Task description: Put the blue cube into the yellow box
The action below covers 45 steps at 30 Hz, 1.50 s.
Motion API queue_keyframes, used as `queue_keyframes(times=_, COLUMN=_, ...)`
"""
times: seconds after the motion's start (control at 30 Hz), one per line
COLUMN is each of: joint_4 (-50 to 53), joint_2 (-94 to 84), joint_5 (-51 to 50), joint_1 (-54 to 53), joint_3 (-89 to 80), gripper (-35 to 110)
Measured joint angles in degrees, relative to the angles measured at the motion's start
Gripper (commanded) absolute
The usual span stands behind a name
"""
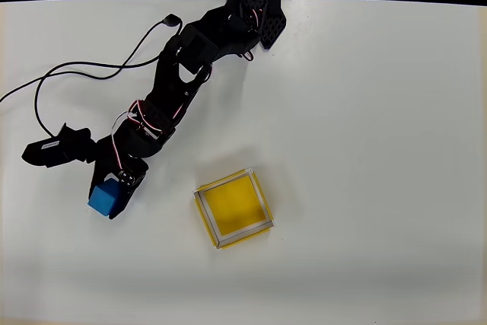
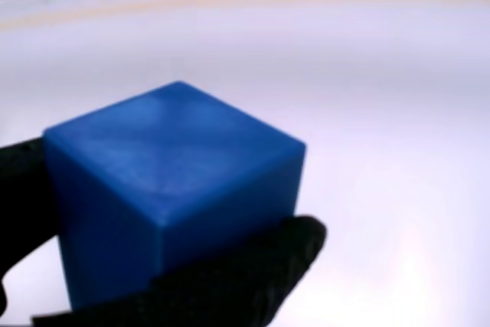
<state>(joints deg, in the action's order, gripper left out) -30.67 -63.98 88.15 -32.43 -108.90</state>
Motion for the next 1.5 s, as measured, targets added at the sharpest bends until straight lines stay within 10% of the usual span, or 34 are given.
queue_keyframes(times=0.8, joint_4=13.6, joint_2=-31.2, joint_5=-3.5, joint_1=31.3, joint_3=-8.4, gripper=18)
queue_keyframes(times=1.5, joint_4=20.0, joint_2=-37.3, joint_5=-6.0, joint_1=30.8, joint_3=-22.4, gripper=18)
